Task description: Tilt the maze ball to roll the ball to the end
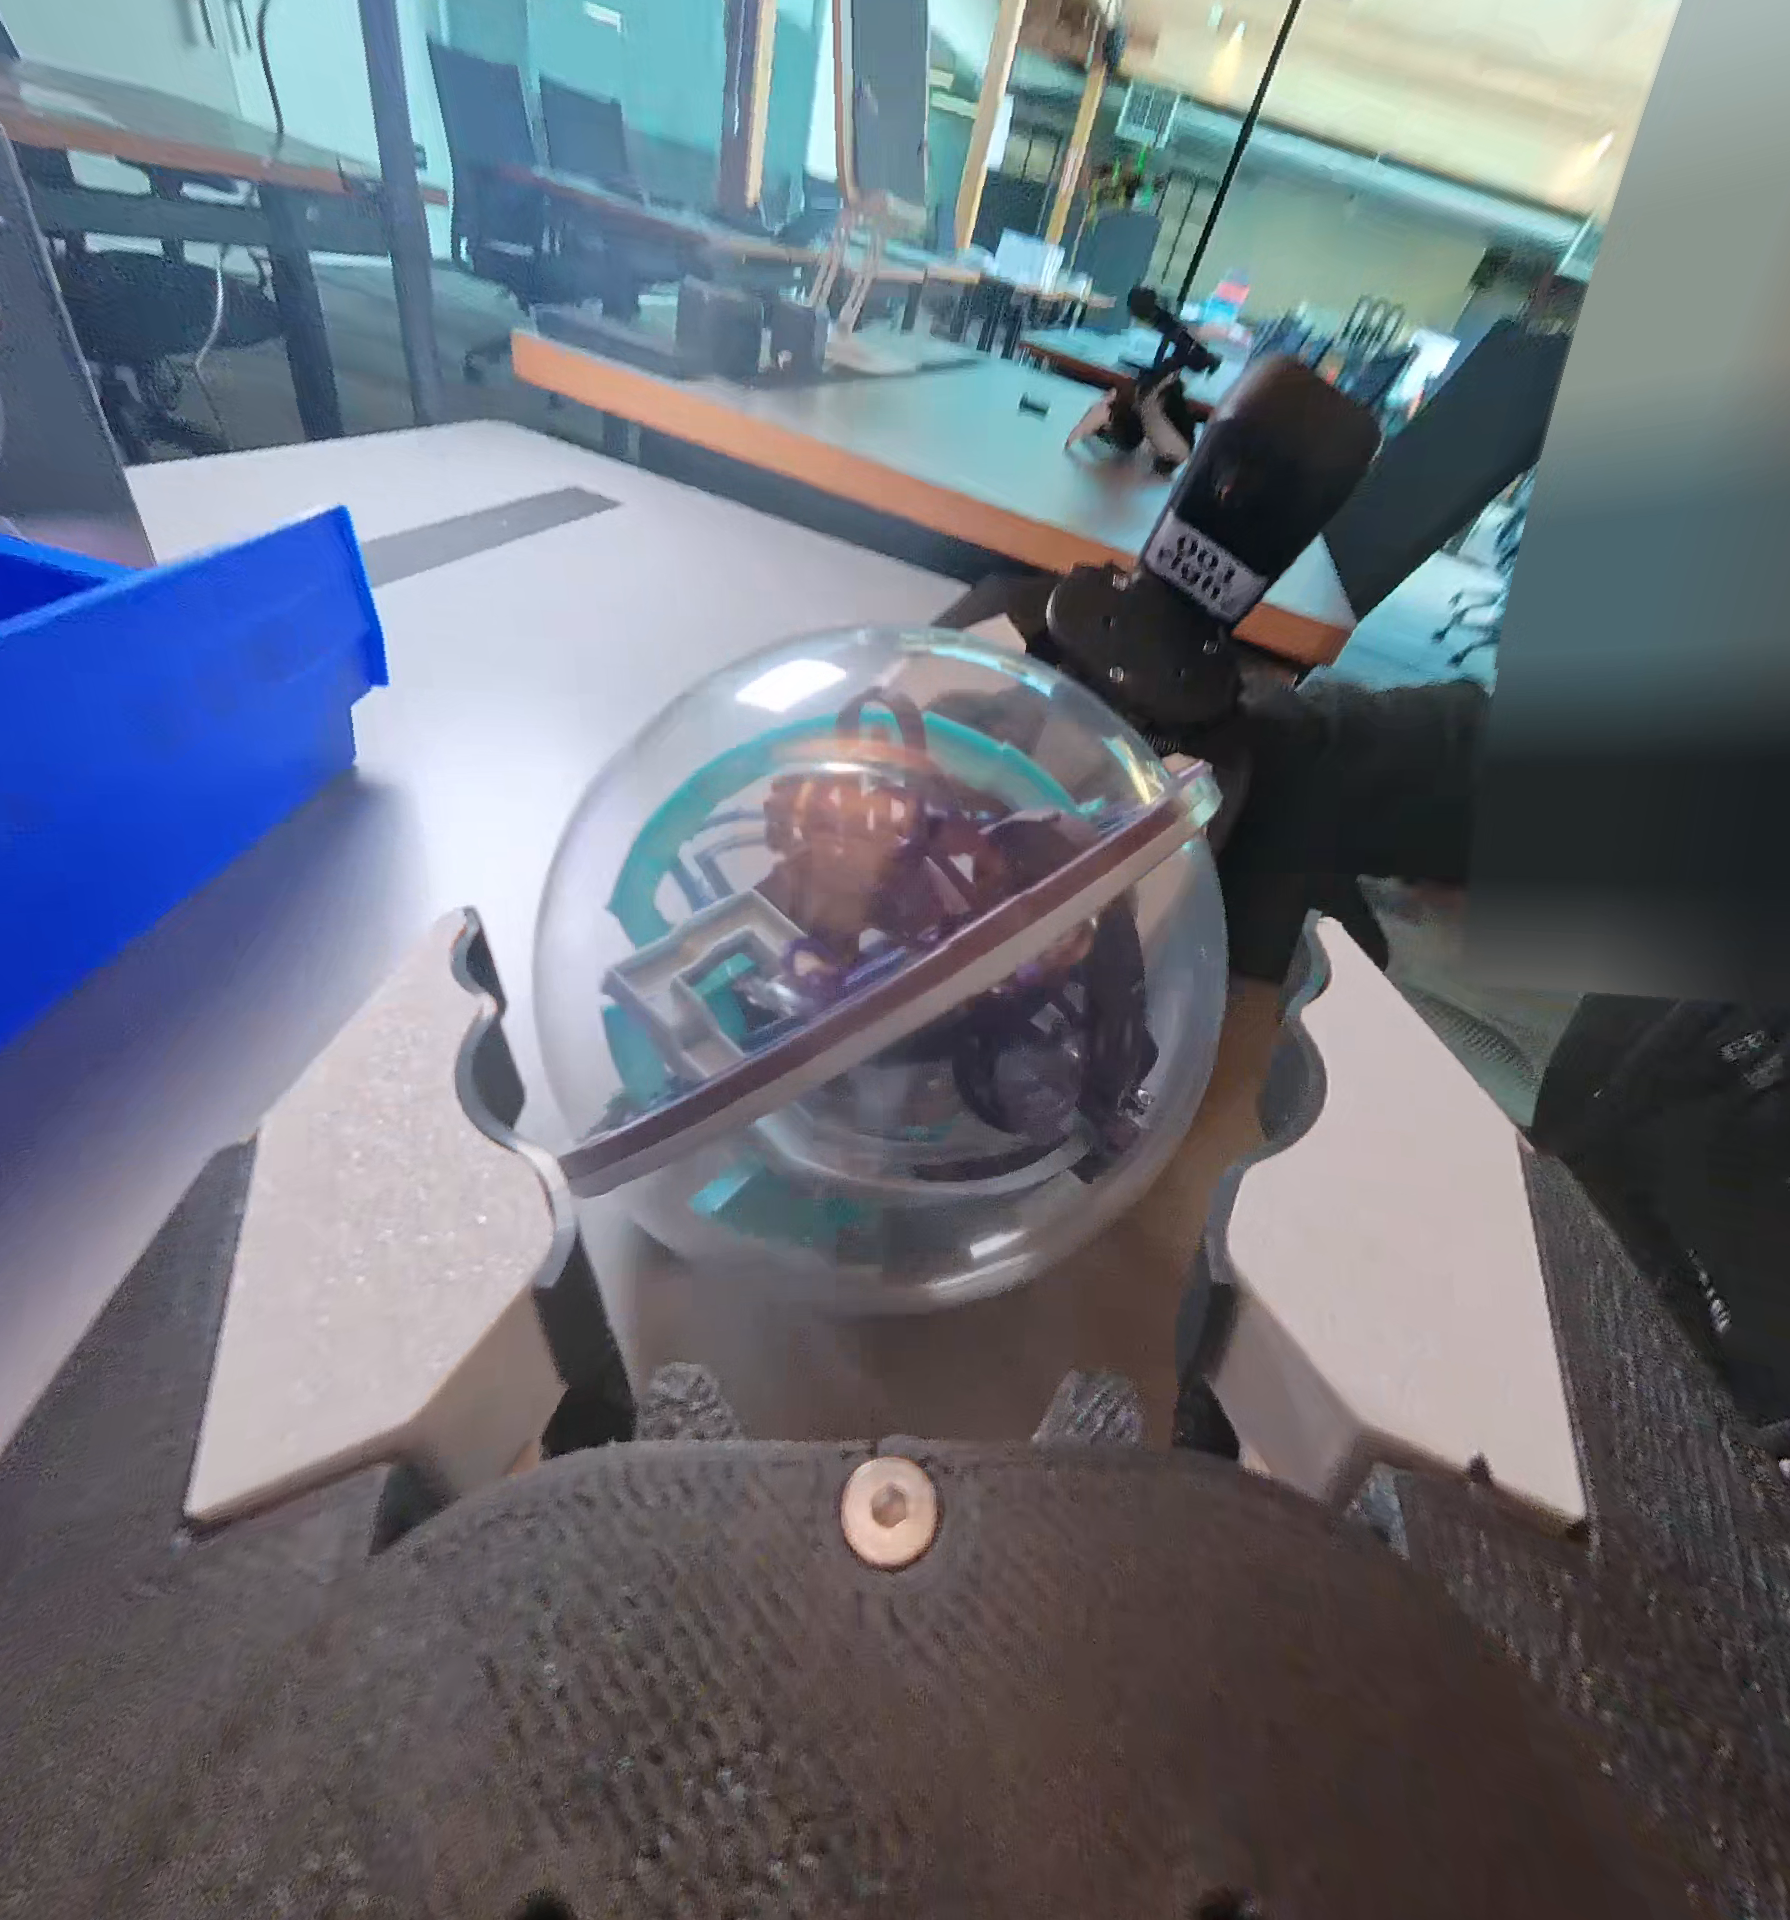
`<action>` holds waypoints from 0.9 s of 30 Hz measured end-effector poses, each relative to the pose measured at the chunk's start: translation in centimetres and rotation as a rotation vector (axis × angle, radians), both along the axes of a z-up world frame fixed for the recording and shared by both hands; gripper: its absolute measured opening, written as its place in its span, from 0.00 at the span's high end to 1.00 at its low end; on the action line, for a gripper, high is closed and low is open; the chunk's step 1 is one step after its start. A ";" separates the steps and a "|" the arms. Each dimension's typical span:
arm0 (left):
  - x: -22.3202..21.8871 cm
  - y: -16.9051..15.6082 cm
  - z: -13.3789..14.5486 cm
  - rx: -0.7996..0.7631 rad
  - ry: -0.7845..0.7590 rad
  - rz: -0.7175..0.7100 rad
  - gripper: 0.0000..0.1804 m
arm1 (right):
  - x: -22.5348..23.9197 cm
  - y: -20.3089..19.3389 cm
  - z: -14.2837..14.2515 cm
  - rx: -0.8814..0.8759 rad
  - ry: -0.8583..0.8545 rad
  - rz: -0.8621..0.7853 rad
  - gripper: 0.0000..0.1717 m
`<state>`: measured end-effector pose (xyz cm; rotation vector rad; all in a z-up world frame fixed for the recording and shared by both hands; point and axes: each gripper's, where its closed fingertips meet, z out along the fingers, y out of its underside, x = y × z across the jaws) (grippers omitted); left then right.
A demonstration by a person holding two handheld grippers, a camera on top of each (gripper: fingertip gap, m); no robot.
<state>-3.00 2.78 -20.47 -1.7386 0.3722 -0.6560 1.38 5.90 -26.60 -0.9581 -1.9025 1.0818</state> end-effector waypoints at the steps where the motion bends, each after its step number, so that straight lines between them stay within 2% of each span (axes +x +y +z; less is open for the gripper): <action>1: 0.4 0.0 -0.4 -0.013 0.018 -0.001 0.20 | -0.1 -0.1 0.0 0.000 -0.001 0.003 0.30; 4: 0.4 0.3 -1.5 -0.024 0.019 0.015 0.21 | -0.4 -0.5 0.0 -0.005 0.005 0.001 0.30; 10: -0.4 0.5 -1.4 -0.022 -0.123 -0.006 0.22 | -0.3 -0.8 -0.2 -0.016 0.011 0.003 0.30; 16: -0.8 0.5 -1.4 -0.023 -0.158 -0.027 0.22 | -0.3 -0.7 -0.2 -0.017 0.016 0.041 0.30; 24: -1.5 0.7 -1.5 -0.043 -0.234 -0.061 0.23 | -1.7 0.2 -0.8 0.102 0.018 0.132 0.19; 27: -1.3 0.9 -1.6 -0.071 -0.306 -0.105 0.23 | -2.7 -0.3 0.1 0.138 0.068 0.164 0.15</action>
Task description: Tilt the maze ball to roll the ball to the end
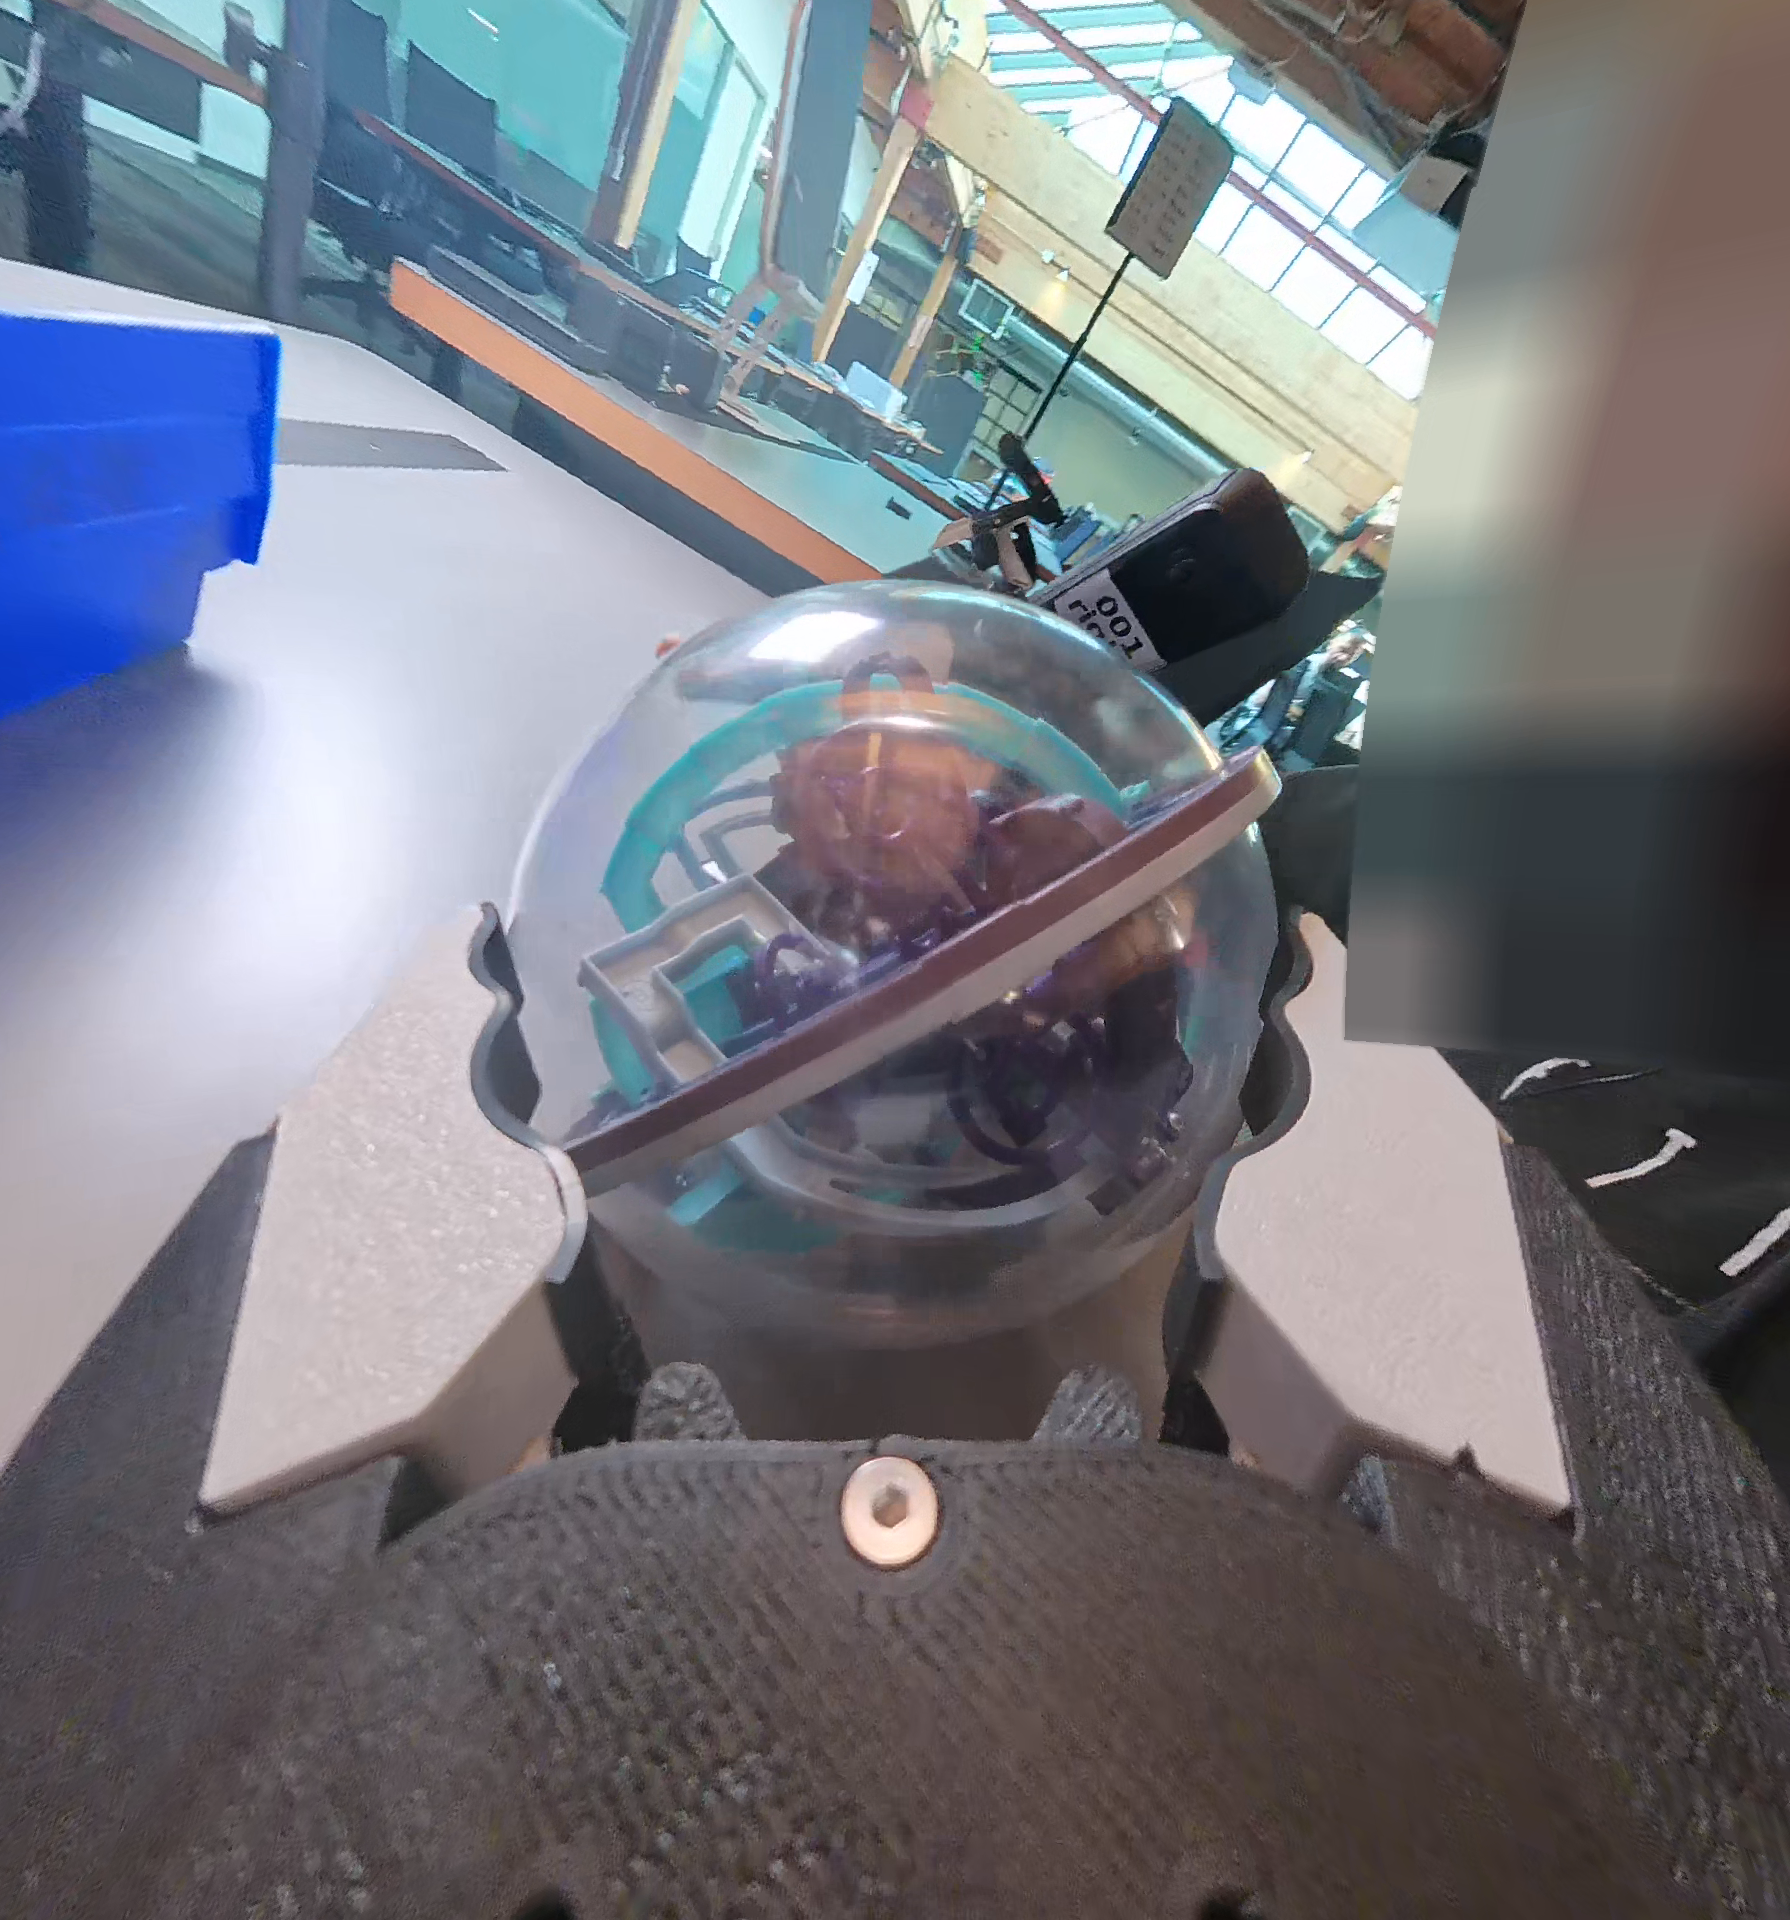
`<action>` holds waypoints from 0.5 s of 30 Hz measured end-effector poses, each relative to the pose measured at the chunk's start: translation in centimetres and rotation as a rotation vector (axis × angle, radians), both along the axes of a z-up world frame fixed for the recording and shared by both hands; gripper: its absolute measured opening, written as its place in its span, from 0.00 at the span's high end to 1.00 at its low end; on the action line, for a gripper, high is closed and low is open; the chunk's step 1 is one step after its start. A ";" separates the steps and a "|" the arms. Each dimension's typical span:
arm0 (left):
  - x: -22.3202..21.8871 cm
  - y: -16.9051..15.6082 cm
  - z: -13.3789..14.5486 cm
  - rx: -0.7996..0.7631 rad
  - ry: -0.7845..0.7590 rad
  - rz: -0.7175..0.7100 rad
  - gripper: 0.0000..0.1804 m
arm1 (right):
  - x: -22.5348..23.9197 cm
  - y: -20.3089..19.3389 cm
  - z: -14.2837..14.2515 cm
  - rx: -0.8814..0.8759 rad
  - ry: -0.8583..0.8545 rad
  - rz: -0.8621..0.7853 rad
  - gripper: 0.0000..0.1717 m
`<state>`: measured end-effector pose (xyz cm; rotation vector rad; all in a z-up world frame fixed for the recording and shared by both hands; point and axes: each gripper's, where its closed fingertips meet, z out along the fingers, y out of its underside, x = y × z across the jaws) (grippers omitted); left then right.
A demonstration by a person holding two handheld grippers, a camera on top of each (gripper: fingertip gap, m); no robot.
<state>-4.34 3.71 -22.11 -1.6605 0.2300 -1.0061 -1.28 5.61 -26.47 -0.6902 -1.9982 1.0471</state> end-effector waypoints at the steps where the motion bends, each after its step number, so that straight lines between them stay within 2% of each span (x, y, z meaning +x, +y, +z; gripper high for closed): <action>1: 0.1 0.1 -0.1 -0.002 -0.008 -0.009 0.23 | -0.2 -0.2 0.3 0.015 0.012 0.012 0.14; 10: -0.4 0.2 -0.2 0.000 -0.037 -0.008 0.24 | -0.7 -0.5 0.7 0.032 -0.023 0.039 0.14; 12: -1.1 0.0 0.1 0.019 0.008 0.053 0.25 | -0.7 -0.5 0.8 0.032 -0.026 0.033 0.14; 15: -1.1 -1.1 0.1 0.074 0.190 0.139 0.25 | -0.9 -0.8 0.9 0.050 -0.037 0.029 0.14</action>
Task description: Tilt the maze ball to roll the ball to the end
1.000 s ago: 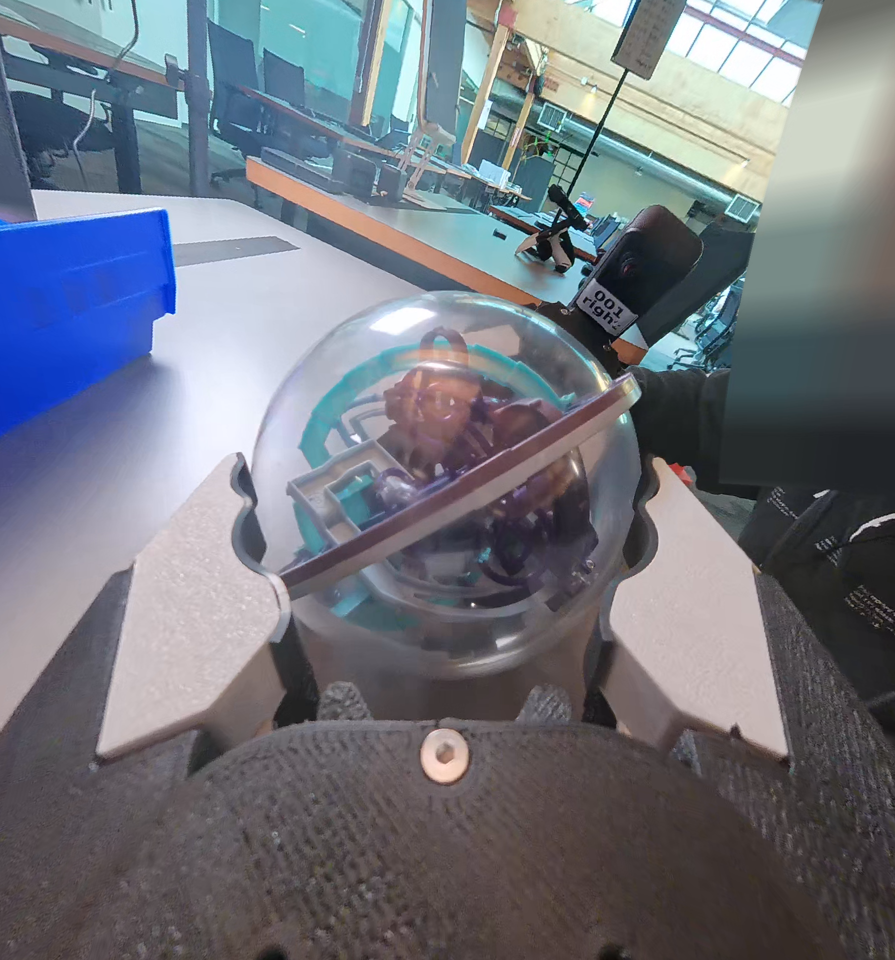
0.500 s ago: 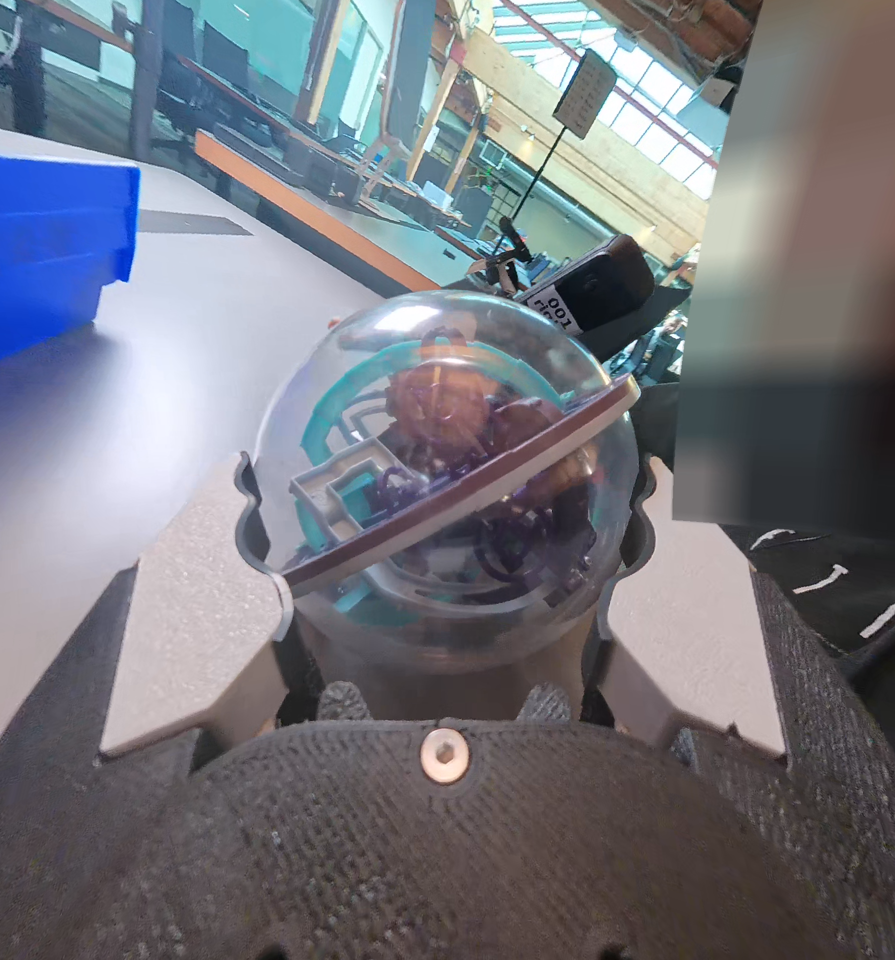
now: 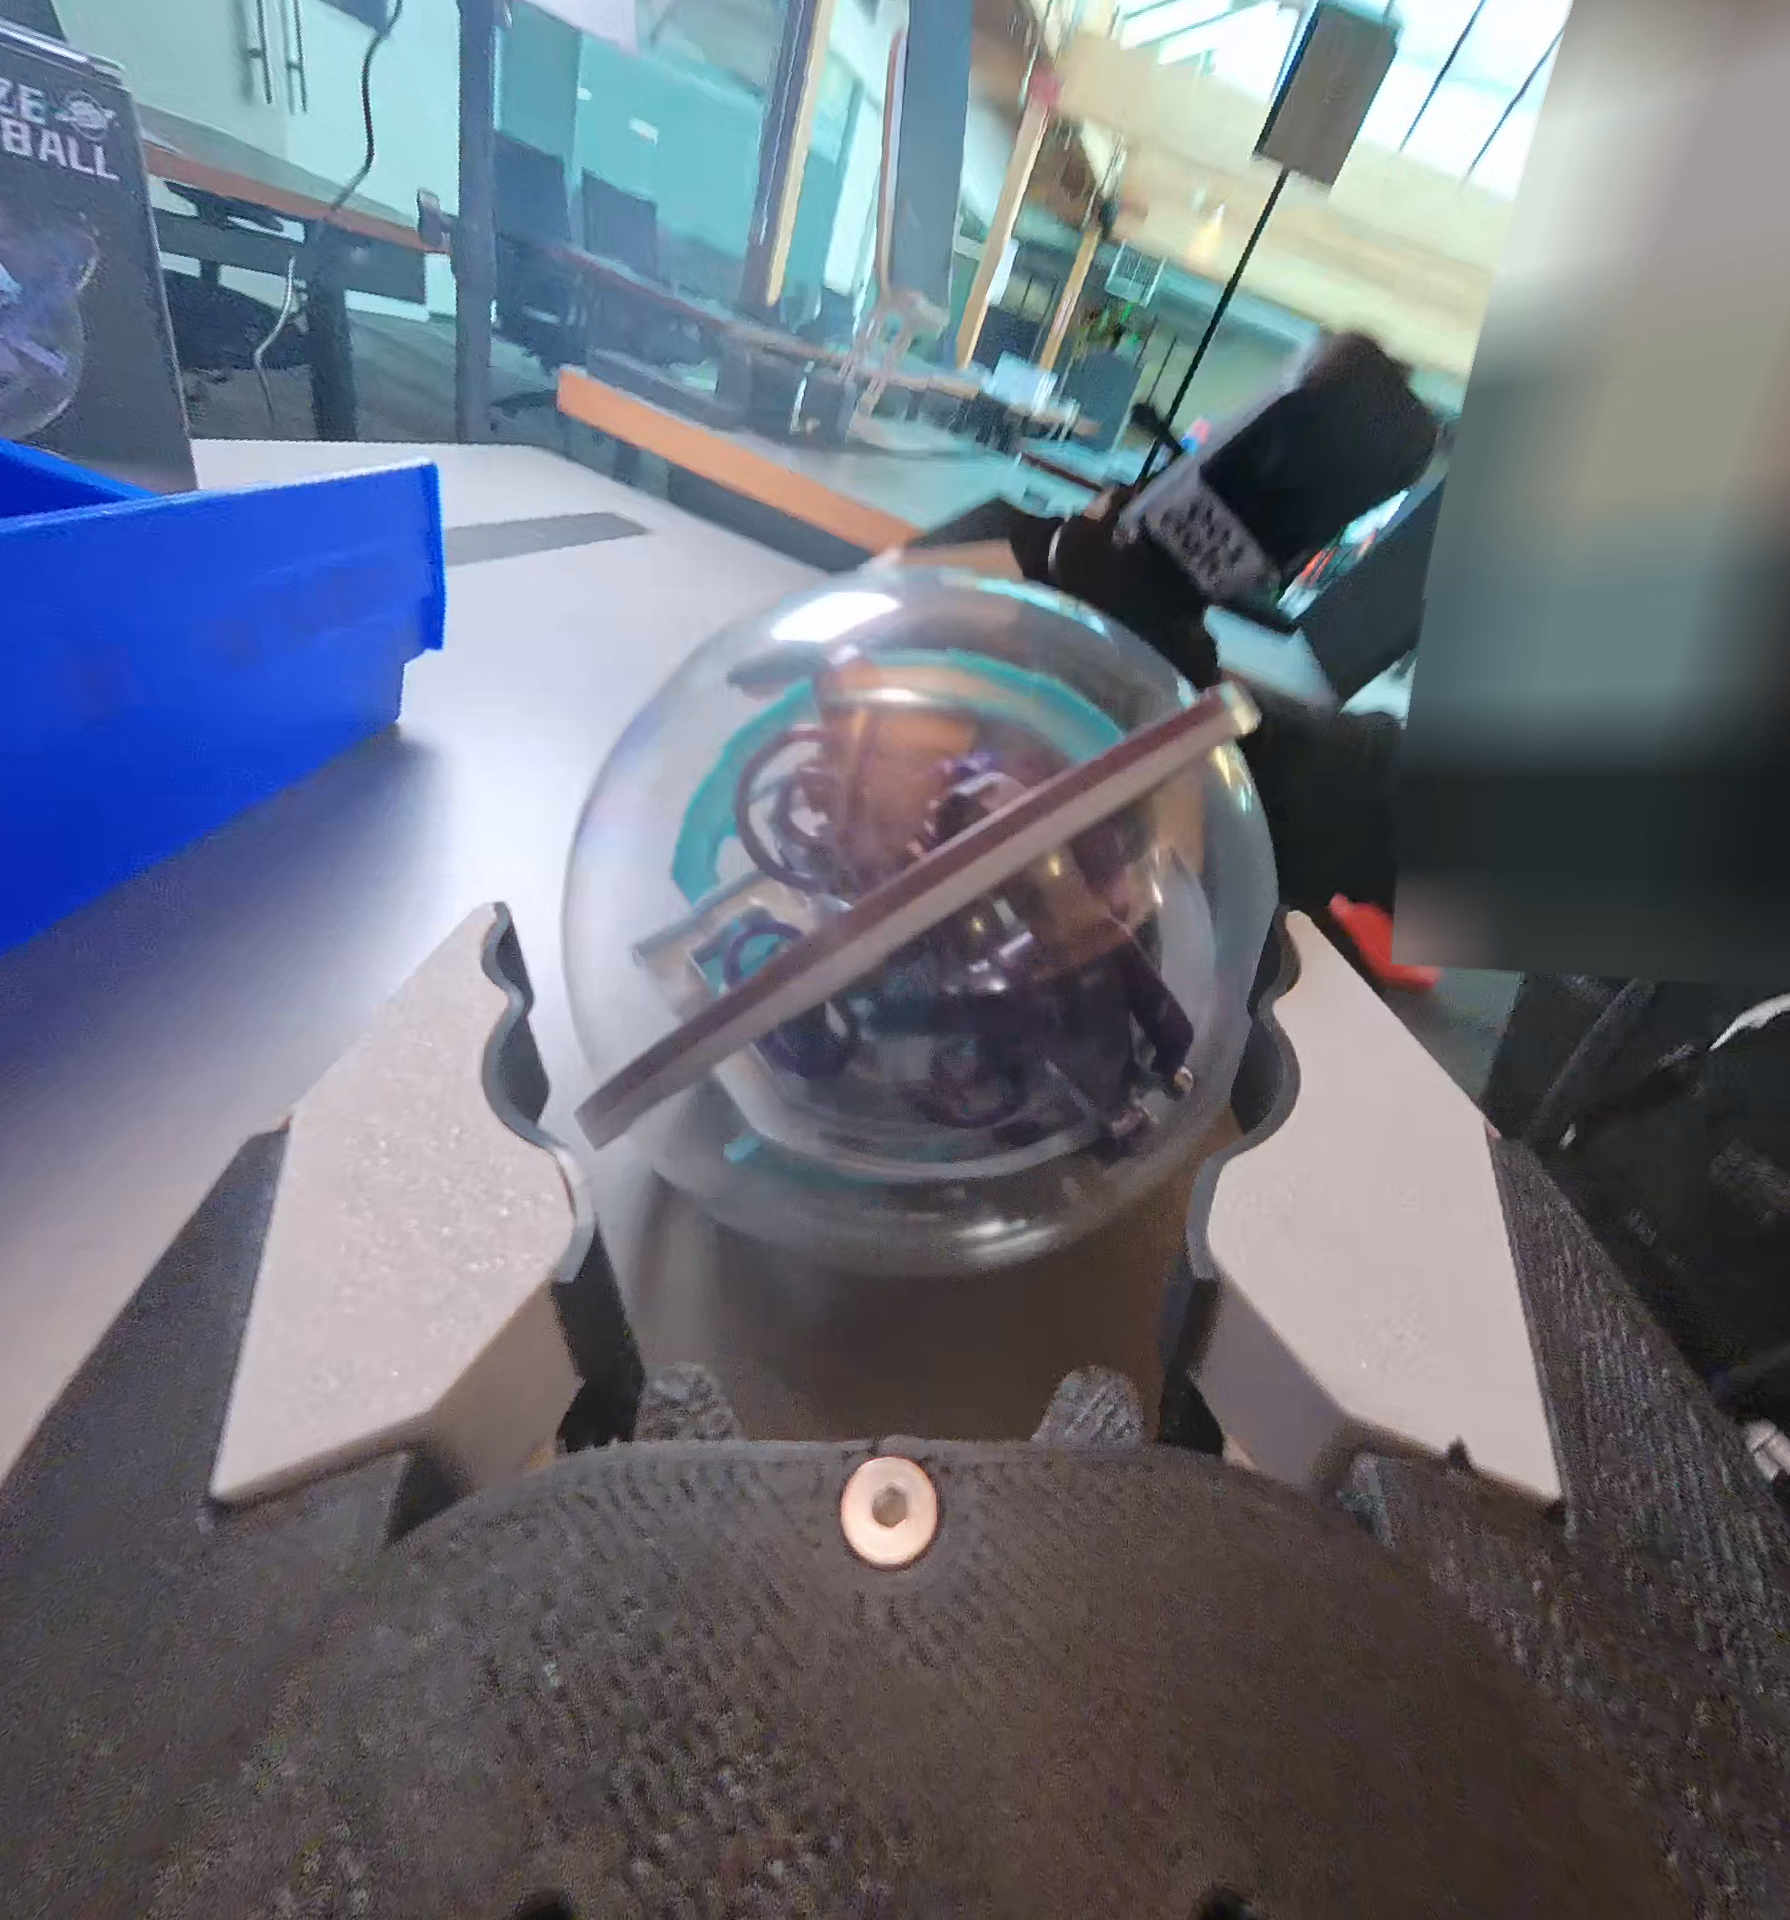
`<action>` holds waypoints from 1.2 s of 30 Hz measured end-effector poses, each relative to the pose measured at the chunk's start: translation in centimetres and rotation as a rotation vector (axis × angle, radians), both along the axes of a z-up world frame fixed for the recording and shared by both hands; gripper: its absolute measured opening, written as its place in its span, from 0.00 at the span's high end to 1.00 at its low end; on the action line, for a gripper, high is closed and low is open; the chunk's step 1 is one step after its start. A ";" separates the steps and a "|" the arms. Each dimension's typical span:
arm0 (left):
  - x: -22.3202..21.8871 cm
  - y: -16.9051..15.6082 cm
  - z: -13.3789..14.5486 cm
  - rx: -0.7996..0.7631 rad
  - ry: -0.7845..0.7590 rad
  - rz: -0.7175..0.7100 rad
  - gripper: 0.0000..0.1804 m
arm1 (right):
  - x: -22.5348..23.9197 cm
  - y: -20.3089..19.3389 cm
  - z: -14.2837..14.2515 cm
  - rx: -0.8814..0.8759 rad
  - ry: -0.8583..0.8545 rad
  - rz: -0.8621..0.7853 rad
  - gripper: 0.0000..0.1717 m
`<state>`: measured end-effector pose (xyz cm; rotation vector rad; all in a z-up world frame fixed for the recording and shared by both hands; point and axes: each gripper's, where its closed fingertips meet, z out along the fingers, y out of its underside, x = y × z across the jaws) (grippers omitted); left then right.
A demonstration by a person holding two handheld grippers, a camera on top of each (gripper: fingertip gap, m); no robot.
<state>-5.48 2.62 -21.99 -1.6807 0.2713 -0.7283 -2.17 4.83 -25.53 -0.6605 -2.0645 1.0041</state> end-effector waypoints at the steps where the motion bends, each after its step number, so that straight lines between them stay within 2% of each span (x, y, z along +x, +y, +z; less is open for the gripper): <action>1: 0.4 -0.5 -0.6 -0.015 0.043 -0.005 0.25 | -0.1 -0.3 0.1 0.018 -0.004 0.006 0.14; 14: 0.1 -1.3 -1.4 -0.092 0.014 -0.028 0.26 | -0.2 -0.8 0.9 0.008 -0.049 0.037 0.17; 20: -0.4 -1.3 -1.5 -0.089 0.024 0.003 0.26 | 2.0 1.3 1.3 -0.053 -0.048 -0.030 0.18; 24: -0.3 -1.1 -1.4 -0.068 0.018 -0.005 0.27 | 2.7 1.3 1.4 -0.046 -0.034 -0.076 0.21; 33: -1.0 -1.2 -1.1 -0.047 -0.037 0.009 0.28 | 1.9 -0.2 -0.4 -0.039 -0.035 -0.104 0.23; 36: -0.7 -1.3 -0.9 -0.023 -0.008 0.013 0.28 | 2.0 -0.1 -0.8 -0.031 -0.013 -0.116 0.25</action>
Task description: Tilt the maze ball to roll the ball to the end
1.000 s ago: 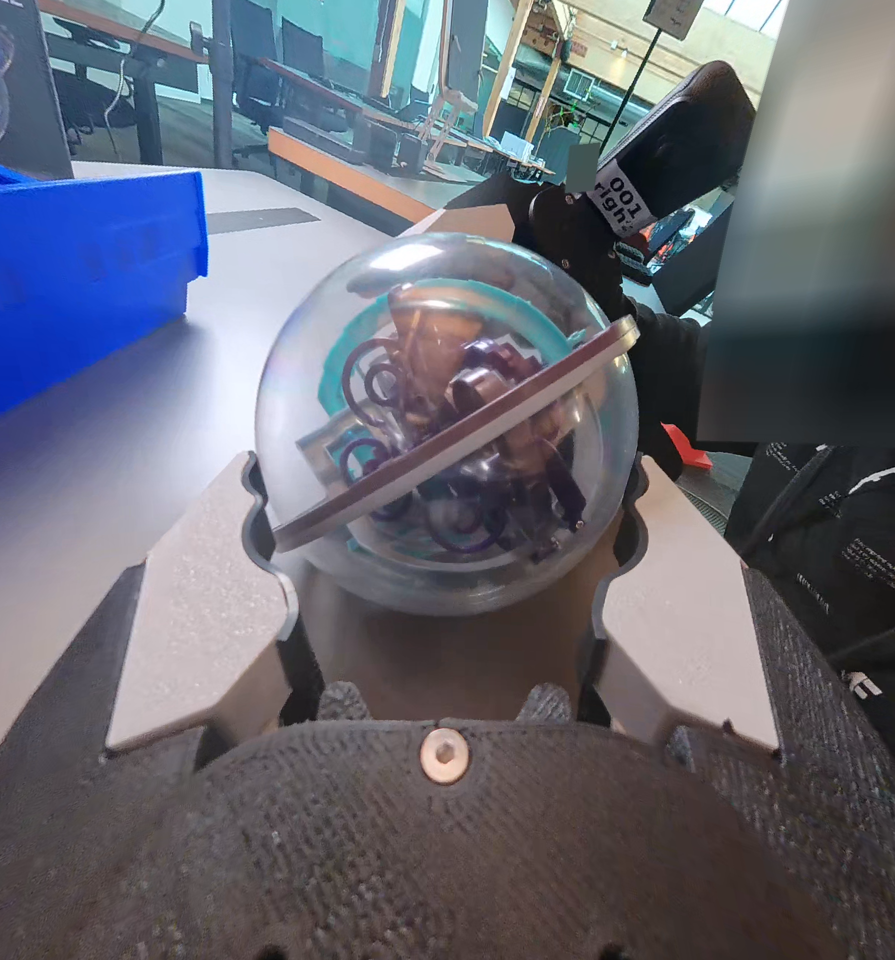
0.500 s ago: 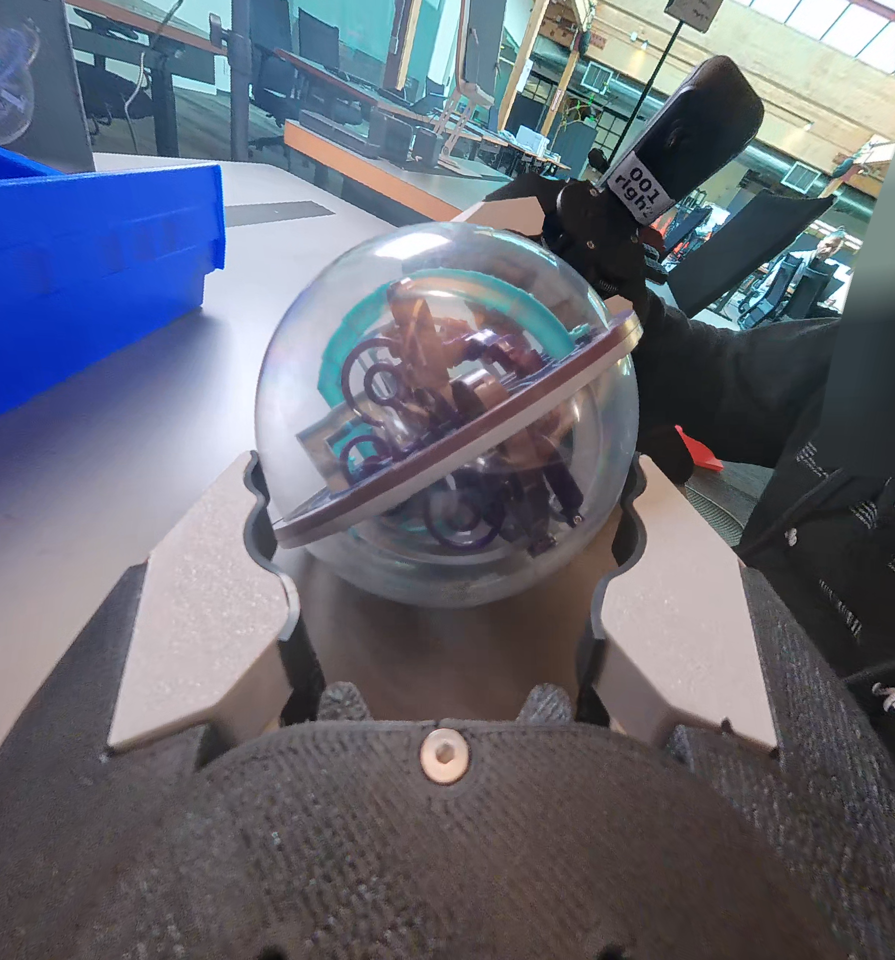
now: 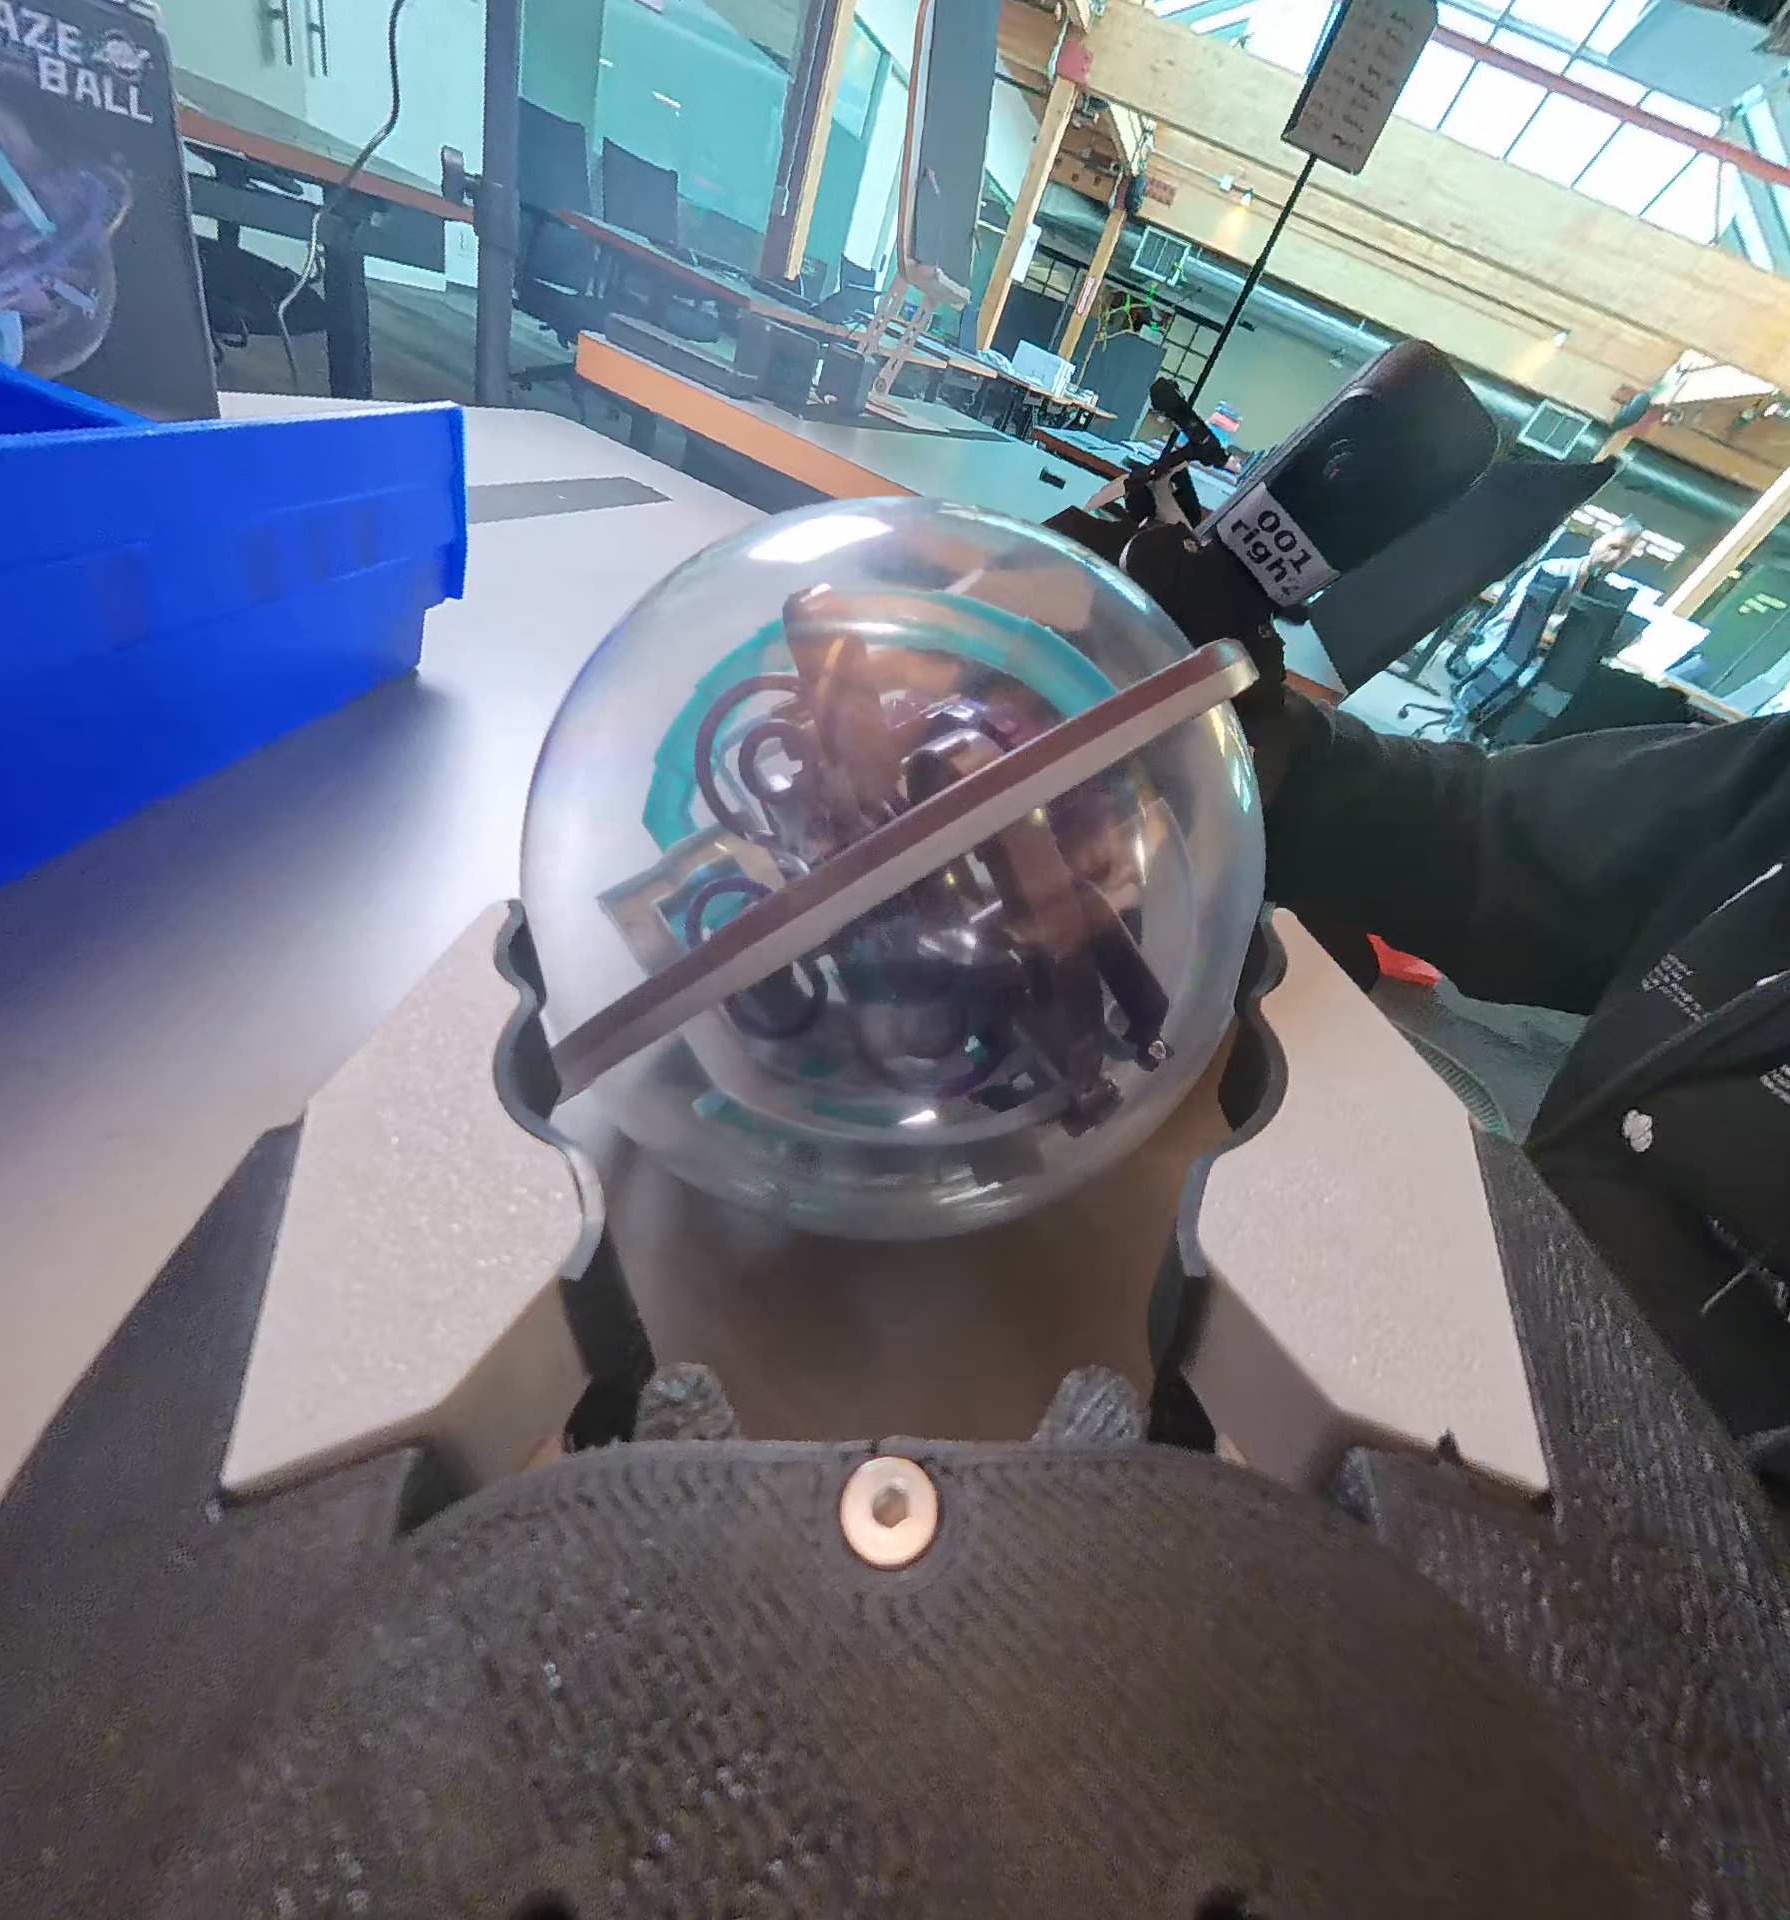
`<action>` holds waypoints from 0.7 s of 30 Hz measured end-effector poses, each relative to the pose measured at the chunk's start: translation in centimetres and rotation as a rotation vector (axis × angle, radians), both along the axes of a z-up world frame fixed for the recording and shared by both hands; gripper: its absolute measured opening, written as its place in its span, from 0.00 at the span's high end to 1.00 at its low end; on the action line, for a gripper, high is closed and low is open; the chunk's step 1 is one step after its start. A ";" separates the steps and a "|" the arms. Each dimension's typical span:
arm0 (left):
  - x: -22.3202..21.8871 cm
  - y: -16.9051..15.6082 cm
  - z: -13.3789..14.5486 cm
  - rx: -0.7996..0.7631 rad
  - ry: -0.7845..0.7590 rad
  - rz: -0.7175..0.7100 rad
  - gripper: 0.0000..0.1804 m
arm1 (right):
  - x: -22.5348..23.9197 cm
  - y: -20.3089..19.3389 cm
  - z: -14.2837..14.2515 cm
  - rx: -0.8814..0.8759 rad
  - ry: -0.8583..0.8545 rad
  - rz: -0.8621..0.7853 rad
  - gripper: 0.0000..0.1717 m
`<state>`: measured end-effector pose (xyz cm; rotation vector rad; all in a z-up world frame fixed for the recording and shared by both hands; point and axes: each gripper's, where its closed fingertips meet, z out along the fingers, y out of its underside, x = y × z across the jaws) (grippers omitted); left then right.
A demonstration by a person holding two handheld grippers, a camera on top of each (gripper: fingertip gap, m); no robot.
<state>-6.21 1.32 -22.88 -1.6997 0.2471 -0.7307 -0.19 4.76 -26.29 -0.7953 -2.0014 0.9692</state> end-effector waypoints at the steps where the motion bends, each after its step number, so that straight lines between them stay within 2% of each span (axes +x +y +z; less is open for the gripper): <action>1: 0.2 0.0 0.0 0.009 0.016 -0.002 0.28 | 0.0 0.0 -0.1 -0.001 0.002 -0.004 0.25; 12: 2.5 -0.4 -0.5 0.082 0.186 -0.089 0.29 | -0.4 0.5 -2.3 -0.051 -0.061 -0.025 0.20; 21: 2.4 -0.3 -0.4 0.098 0.186 -0.094 0.29 | -0.7 0.4 -2.5 -0.046 -0.047 -0.037 0.20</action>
